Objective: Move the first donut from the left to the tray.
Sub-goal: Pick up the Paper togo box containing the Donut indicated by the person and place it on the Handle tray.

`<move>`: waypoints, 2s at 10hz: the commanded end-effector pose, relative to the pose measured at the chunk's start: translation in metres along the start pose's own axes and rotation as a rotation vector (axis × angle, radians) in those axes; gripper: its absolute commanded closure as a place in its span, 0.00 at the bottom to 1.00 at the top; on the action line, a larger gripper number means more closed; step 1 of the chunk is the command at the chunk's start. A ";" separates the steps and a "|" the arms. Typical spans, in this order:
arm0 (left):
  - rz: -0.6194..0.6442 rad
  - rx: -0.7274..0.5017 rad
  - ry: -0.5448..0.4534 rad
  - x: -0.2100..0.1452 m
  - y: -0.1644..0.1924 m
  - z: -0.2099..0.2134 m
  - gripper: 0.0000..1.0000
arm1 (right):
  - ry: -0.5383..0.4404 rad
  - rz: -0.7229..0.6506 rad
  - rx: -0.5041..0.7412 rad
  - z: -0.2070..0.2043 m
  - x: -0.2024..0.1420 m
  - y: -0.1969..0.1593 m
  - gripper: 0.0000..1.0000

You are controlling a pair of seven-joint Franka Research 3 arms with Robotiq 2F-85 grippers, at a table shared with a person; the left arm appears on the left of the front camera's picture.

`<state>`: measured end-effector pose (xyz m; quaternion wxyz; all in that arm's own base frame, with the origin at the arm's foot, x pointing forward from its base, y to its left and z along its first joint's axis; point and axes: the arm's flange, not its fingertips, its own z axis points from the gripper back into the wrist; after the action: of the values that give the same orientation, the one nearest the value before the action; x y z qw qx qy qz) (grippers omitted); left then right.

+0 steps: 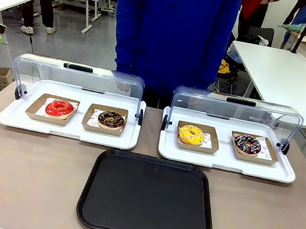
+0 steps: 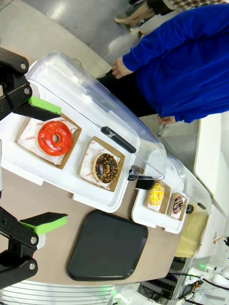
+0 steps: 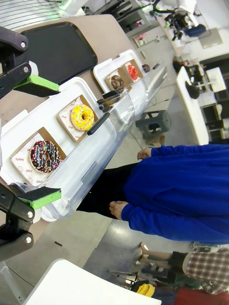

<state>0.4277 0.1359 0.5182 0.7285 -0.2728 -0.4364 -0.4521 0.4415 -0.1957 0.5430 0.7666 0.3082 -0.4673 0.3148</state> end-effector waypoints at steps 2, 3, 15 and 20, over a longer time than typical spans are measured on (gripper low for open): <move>-0.008 -0.005 -0.013 0.001 0.000 0.000 0.00 | -0.007 0.005 0.005 -0.001 0.001 0.001 0.00; -0.008 -0.005 -0.013 0.001 0.000 0.000 0.00 | -0.007 0.005 0.005 -0.001 0.001 0.001 0.00; -0.008 -0.005 -0.013 0.001 0.000 0.000 0.00 | -0.007 0.005 0.005 -0.001 0.001 0.001 0.00; -0.008 -0.005 -0.013 0.001 0.000 0.000 0.00 | -0.007 0.005 0.005 -0.001 0.001 0.001 0.00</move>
<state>0.4277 0.1359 0.5182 0.7285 -0.2728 -0.4364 -0.4521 0.4415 -0.1957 0.5430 0.7666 0.3082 -0.4673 0.3147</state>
